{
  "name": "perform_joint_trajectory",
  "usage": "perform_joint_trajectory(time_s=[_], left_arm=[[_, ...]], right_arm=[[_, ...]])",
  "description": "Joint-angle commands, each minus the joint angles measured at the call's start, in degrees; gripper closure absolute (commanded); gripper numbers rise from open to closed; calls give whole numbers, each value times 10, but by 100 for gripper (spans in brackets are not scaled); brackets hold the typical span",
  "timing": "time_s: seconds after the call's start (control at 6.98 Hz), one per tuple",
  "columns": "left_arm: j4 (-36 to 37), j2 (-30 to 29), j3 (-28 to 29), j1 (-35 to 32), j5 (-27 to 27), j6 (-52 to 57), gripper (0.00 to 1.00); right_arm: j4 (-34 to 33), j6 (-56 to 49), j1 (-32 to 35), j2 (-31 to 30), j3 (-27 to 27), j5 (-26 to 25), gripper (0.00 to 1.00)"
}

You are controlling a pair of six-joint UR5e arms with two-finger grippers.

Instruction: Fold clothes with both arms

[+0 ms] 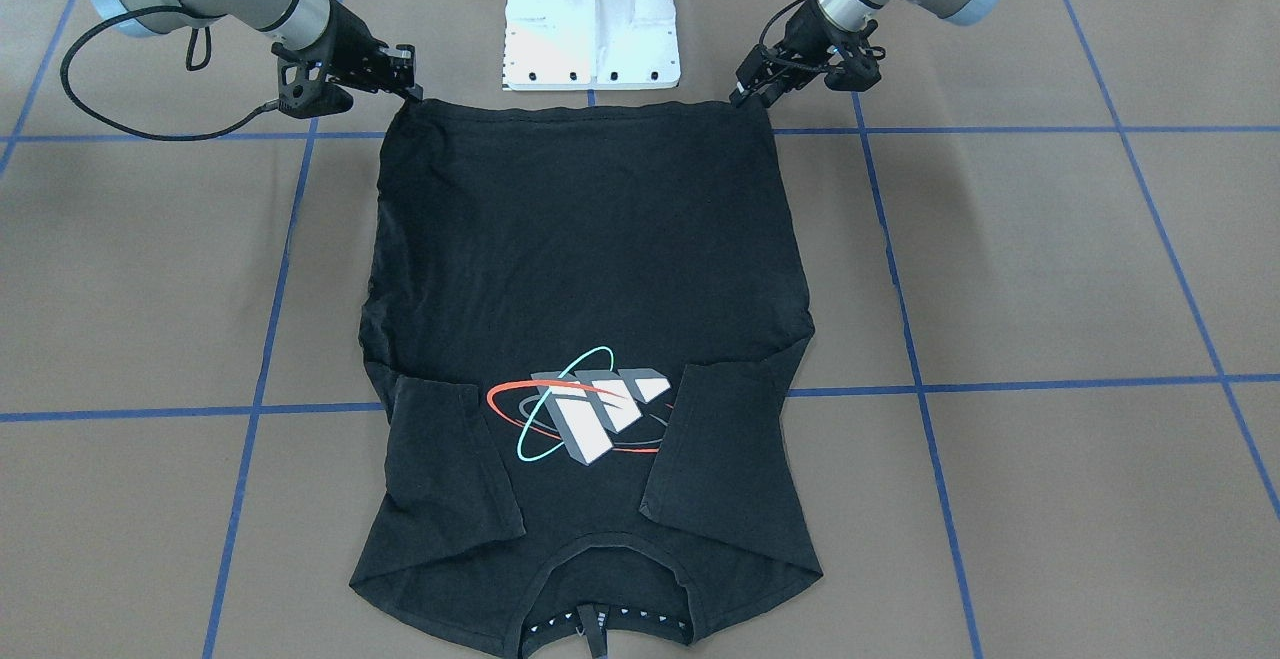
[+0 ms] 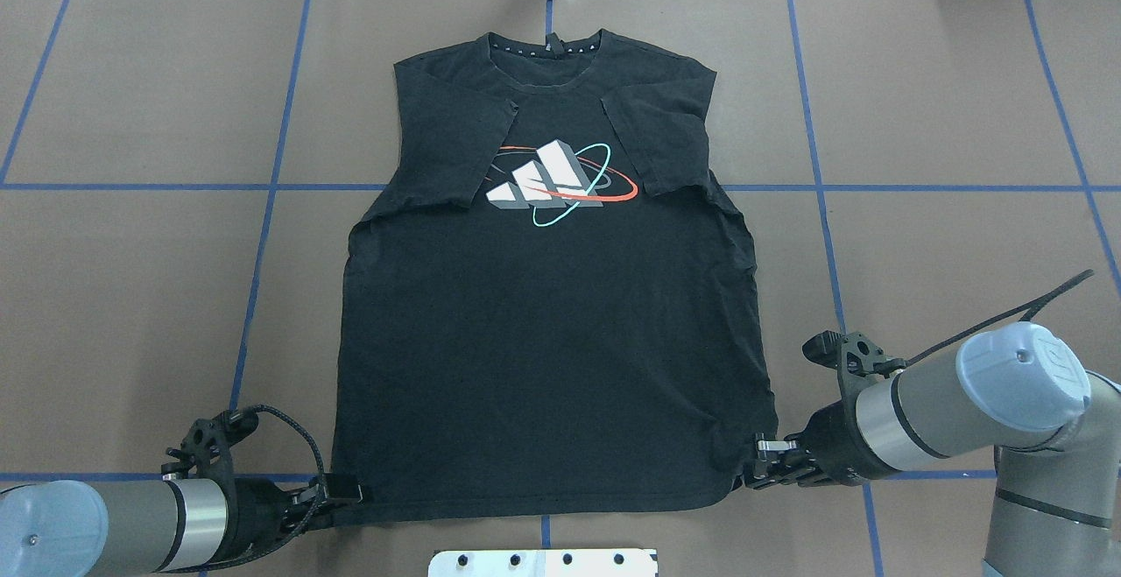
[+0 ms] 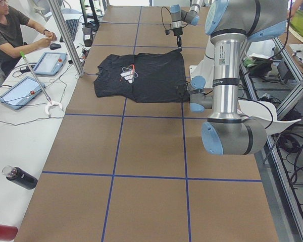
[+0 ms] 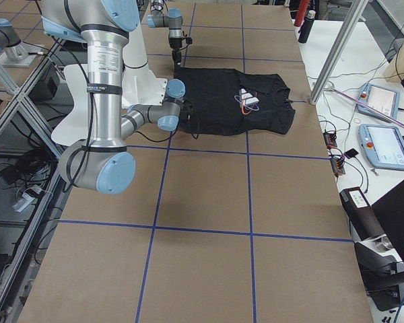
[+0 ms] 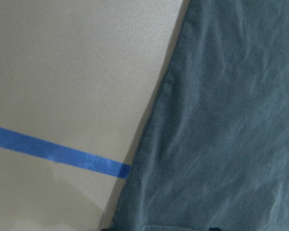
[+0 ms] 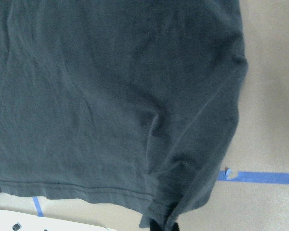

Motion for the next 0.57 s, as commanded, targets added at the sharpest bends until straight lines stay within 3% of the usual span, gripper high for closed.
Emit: perform_joint_trajectory(time_s=[0.0,0.43], left_arm=[[0,1,0,0,0,0,30],[3,9,0,0,1,1,23]], right_arm=[[0,0,0,-1,0,0,100],[0,0,0,0,-1,0,100]])
